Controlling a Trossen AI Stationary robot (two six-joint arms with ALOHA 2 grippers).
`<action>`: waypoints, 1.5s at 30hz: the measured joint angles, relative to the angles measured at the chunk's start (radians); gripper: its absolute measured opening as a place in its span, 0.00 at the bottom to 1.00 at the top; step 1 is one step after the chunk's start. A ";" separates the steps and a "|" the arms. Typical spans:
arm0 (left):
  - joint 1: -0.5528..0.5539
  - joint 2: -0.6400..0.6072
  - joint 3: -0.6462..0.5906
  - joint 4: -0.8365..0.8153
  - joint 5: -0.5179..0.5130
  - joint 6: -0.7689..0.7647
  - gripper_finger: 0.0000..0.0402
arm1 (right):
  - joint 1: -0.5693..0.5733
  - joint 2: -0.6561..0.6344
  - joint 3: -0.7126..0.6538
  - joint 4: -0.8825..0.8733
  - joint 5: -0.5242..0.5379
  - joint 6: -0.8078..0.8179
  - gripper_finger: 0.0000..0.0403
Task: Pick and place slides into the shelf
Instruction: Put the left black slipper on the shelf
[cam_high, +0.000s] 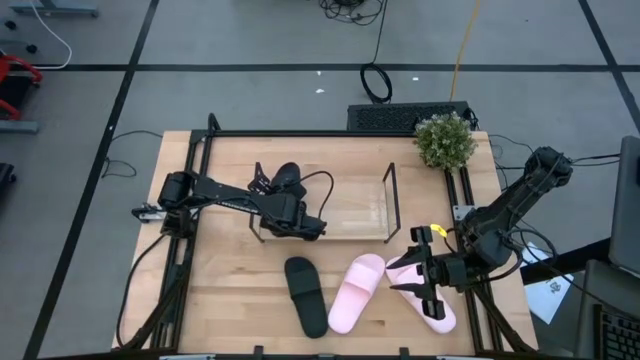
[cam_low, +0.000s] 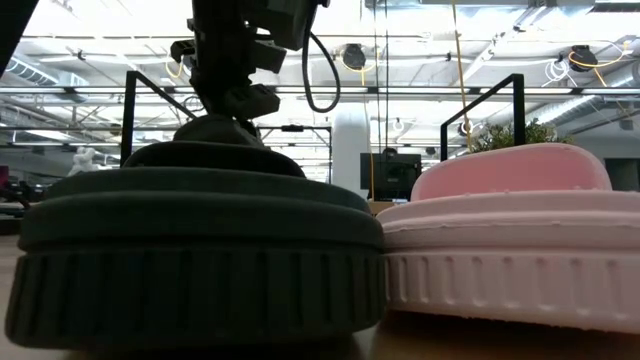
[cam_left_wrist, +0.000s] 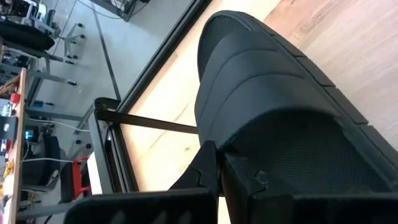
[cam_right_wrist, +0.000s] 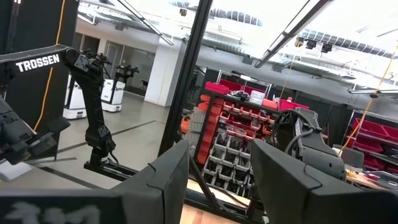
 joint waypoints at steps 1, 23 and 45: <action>0.000 0.000 0.000 0.000 0.000 0.000 0.00 | 0.000 0.000 0.000 0.000 0.000 0.000 0.41; -0.007 0.013 -0.082 -0.001 -0.006 -0.013 0.00 | 0.000 0.001 0.000 -0.015 0.000 -0.006 0.41; -0.006 0.013 -0.110 0.001 -0.005 -0.003 0.00 | 0.000 0.001 0.000 -0.037 -0.001 0.005 0.41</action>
